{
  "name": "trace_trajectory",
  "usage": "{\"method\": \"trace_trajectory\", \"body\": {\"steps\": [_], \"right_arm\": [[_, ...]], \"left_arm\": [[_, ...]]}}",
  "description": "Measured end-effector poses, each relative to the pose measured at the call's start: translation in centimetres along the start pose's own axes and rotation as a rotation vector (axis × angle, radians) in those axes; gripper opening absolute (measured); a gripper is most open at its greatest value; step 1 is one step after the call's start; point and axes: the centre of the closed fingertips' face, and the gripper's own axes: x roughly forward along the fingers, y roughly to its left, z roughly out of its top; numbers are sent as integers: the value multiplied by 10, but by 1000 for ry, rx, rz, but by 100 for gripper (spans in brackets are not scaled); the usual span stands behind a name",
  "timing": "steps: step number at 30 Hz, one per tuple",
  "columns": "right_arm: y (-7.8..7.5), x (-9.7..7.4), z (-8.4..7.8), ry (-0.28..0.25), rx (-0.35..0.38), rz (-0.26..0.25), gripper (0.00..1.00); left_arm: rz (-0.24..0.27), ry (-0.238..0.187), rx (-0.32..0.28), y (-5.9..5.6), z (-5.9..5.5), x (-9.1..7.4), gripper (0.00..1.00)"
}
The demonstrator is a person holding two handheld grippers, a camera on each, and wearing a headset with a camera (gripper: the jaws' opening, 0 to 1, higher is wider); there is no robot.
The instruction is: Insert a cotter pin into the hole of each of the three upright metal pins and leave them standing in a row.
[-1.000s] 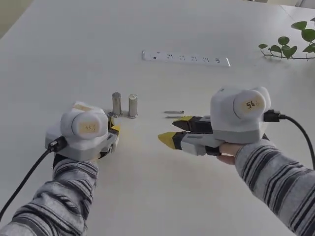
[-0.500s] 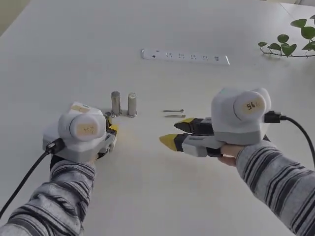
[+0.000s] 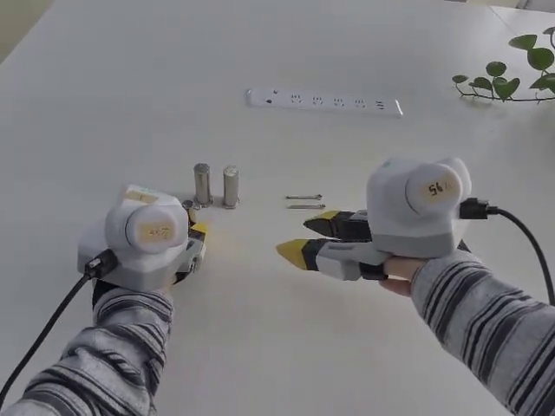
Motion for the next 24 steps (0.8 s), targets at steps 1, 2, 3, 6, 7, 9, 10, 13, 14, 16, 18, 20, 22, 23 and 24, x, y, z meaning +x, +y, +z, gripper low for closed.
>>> {"method": "trace_trajectory", "body": {"steps": [1, 2, 3, 6, 7, 9, 10, 13, 14, 16, 18, 20, 22, 23, 24], "right_arm": [[0, 0, 0, 0, 1, 1, 29], [0, 0, 0, 1, 1, 1, 29], [0, 0, 1, 0, 0, 1, 29], [0, 0, 2, -3, 5, 0, 29], [1, 0, 2, -4, 7, 0, 29], [2, 0, 3, -6, 7, 1, 29], [2, 0, 3, -5, 6, 1, 30], [1, 0, 3, -4, 5, -2, 31], [1, 0, 4, -6, 5, -3, 31], [0, 0, 4, -8, 8, -5, 32], [-1, 0, 5, -11, 11, -7, 32], [-1, 1, 7, -15, 14, -9, 32], [-3, 3, 10, -21, 15, -13, 32], [-4, 5, 13, -28, 12, -18, 32], [-5, 6, 15, -32, 10, -23, 32]], "left_arm": [[1, 0, 1, 0, 0, 0, 6], [2, 0, 2, 0, 0, 0, 6], [5, -1, 1, 0, 0, 1, 6], [11, -2, -2, 0, 0, 1, 6], [15, -3, -2, 0, 0, 1, 6], [20, -3, -4, 1, 0, 2, 6], [21, -2, -4, 1, -1, 2, 6], [22, 2, -3, 2, -3, 4, 11], [26, 5, -9, 1, -2, 2, 12], [27, 3, -11, 0, -2, 0, 16], [18, 4, -19, -2, -2, 1, 19], [13, 4, -27, -3, -2, -1, 21], [5, 1, -20, -4, -1, -4, 23], [-1, 1, -19, -5, -1, -6, 25], [-4, -1, -19, -5, 0, -7, 27]]}}
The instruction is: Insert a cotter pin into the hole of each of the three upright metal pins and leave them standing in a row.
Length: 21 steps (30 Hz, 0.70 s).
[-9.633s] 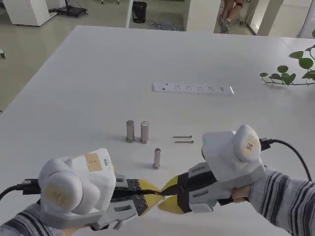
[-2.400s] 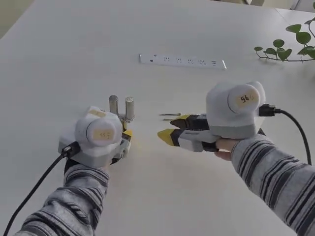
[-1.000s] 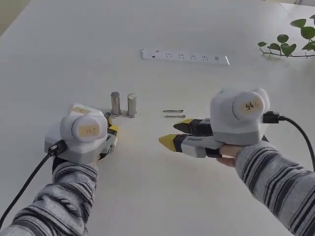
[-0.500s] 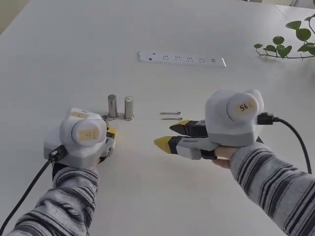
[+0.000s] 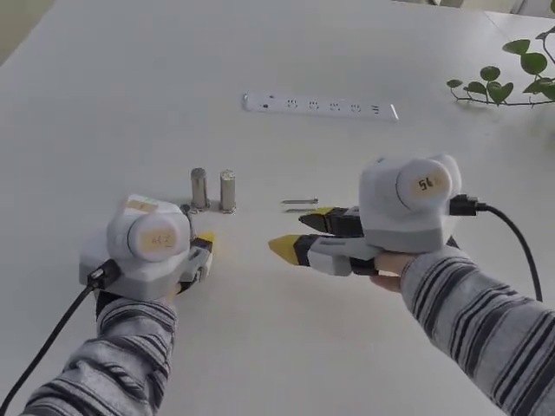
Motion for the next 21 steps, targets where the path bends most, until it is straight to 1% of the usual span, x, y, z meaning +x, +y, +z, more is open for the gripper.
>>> {"method": "trace_trajectory", "body": {"steps": [4, 5, 7, 8, 10, 12, 14, 15, 17, 18, 20, 21], "right_arm": [[0, 7, 9, -21, 2, -1, 33], [-1, 11, 13, -33, -1, -2, 33], [-3, 15, 19, -50, -15, -17, 35], [-4, 19, 23, -61, -26, -23, 36], [-3, 25, 27, -66, -24, -14, 36], [-2, 32, 33, -78, -28, -15, 36], [-2, 37, 37, -89, -32, -15, 36], [-6, 42, 41, -98, -30, -16, 36], [-7, 49, 45, -109, -16, -16, 35], [-7, 53, 46, -114, -9, -19, 35], [-6, 61, 48, -115, 0, -22, 34], [-5, 66, 48, -114, 4, -20, 33]], "left_arm": [[-15, -14, 11, 0, 3, -9, 34], [-18, -27, 33, 0, 6, -12, 36], [-20, -39, 47, 0, 10, -19, 39], [-23, -43, 46, 0, 11, -20, 41], [-29, -54, 34, 2, 15, -24, 45], [-41, -54, 15, 1, 17, -30, 48], [-43, -55, 11, 2, 18, -34, 53], [-43, -57, 11, 3, 19, -36, 54], [-49, -65, 8, 4, 21, -41, 57], [-54, -71, 9, 3, 21, -44, 58], [-63, -94, 33, 2, 25, -47, 62], [-67, -91, 38, 1, 24, -49, 63]]}}
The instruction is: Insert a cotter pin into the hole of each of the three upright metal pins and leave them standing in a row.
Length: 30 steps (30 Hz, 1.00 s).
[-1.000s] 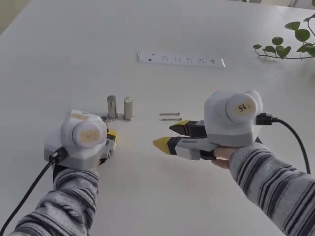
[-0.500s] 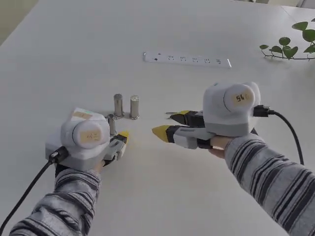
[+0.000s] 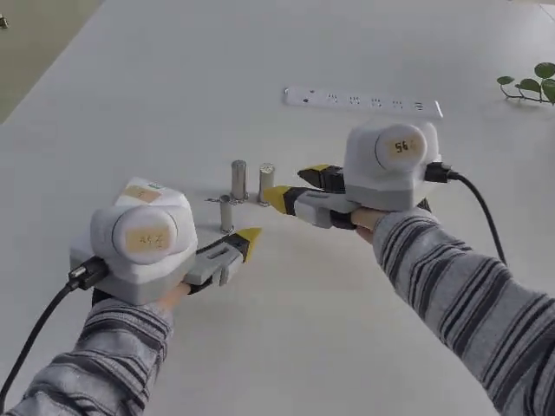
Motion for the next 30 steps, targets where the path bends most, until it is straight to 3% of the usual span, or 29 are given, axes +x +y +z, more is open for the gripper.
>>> {"method": "trace_trajectory", "body": {"steps": [5, 10, 15, 18, 23, 30], "right_arm": [[-2, 14, -4, 3, 25, -9, 31], [-3, 25, -12, 29, 32, -22, 26], [-4, 29, -15, 24, 44, -32, 21], [-4, 32, -16, 26, 44, -38, 20], [-2, 36, -17, 21, 42, -36, 15], [-4, 40, -17, -1, 42, -62, 10]], "left_arm": [[-21, -6, 28, -4, 2, -7, 70], [-37, -32, -26, -7, 10, -12, 77], [-44, -37, -35, -9, 11, -17, 82], [-35, -9, -48, -5, 4, -21, 82], [-22, -17, -59, 3, 3, -29, 83], [-2, 25, -64, 15, -8, -31, 82]]}}
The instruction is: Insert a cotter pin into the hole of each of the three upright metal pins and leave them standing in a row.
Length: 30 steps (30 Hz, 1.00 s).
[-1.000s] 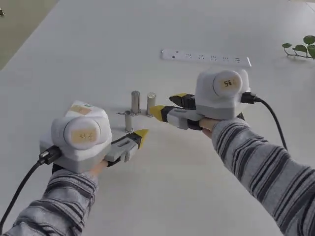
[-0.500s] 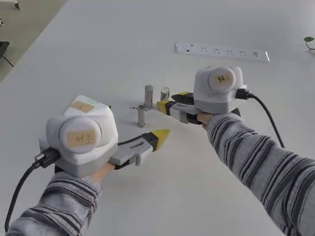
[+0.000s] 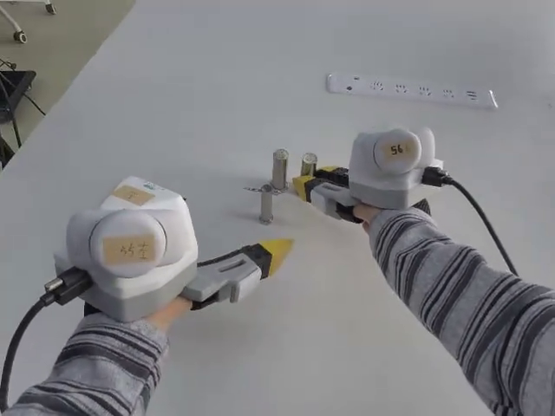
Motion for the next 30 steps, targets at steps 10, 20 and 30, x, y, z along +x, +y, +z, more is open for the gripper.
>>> {"method": "trace_trajectory", "body": {"steps": [10, 20, 30], "right_arm": [[1, -2, 1, -1, -51, -37, 8], [0, -22, 6, -16, -99, -105, 8], [5, -45, -10, 2, -86, -124, 8]], "left_arm": [[-8, 2, 3, 0, -2, -2, 80], [-23, -11, 11, -4, 3, -2, 80], [-43, -21, 21, -13, 7, -7, 80]]}}
